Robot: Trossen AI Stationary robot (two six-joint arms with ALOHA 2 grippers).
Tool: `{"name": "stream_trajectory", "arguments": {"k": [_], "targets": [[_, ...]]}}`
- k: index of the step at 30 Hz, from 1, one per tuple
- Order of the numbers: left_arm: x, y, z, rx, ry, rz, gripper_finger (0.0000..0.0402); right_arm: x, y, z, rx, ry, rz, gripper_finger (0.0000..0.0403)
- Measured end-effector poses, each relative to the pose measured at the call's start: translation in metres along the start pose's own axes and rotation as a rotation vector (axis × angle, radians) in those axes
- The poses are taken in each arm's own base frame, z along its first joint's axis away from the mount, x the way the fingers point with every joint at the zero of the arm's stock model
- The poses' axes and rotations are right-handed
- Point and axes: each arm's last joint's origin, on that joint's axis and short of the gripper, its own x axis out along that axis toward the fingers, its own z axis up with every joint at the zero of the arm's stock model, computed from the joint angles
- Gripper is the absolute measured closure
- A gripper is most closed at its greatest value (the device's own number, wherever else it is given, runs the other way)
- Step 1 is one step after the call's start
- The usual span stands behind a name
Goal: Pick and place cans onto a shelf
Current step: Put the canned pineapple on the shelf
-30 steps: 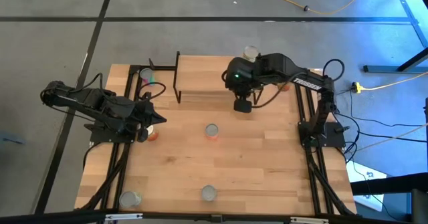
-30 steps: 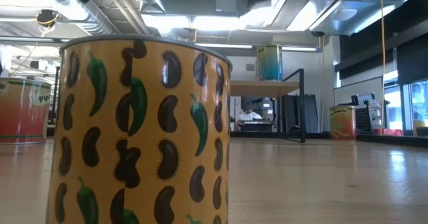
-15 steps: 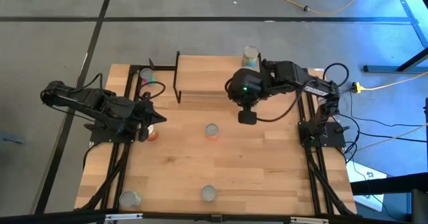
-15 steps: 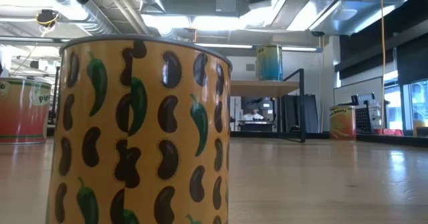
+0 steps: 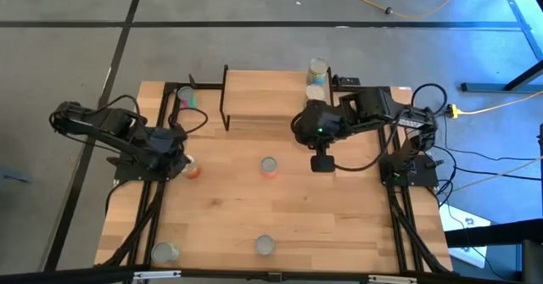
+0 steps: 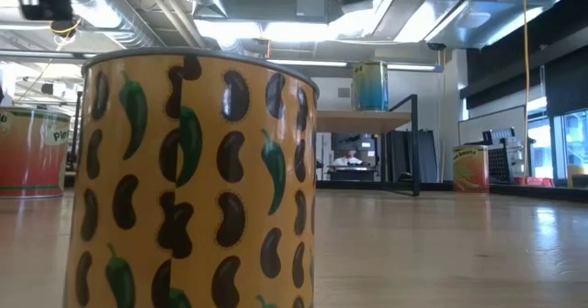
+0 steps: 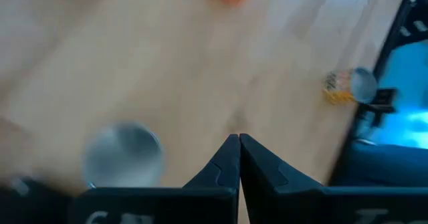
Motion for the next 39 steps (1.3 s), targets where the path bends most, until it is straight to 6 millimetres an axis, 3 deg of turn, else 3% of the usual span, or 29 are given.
{"name": "stream_trajectory", "arguments": {"k": [8, 15, 21, 32, 39], "targets": [[0.006, -0.002, -0.003, -0.19, 0.117, -0.018, 0.0377, -0.001, 0.0, 0.0, -0.027, -0.002, -0.002, 0.0399], [0.016, -0.004, -0.002, -0.195, 0.142, 0.058, 0.0345, -0.001, 0.0, 0.0, -0.046, -0.003, -0.002, 0.0399], [0.028, -0.006, 0.001, -0.123, 0.126, 0.174, 0.0346, -0.001, 0.0, 0.0, -0.052, -0.003, -0.002, 0.0399], [0.055, -0.01, 0.003, -0.301, 0.155, 0.417, 0.0348, 0.0, 0.0, 0.0, -0.061, -0.003, 0.013, 0.0398], [0.074, -0.014, 0.005, -0.291, 0.194, 0.509, 0.0348, 0.0, 0.001, 0.0, -0.086, -0.006, 0.059, 0.0399]]}}
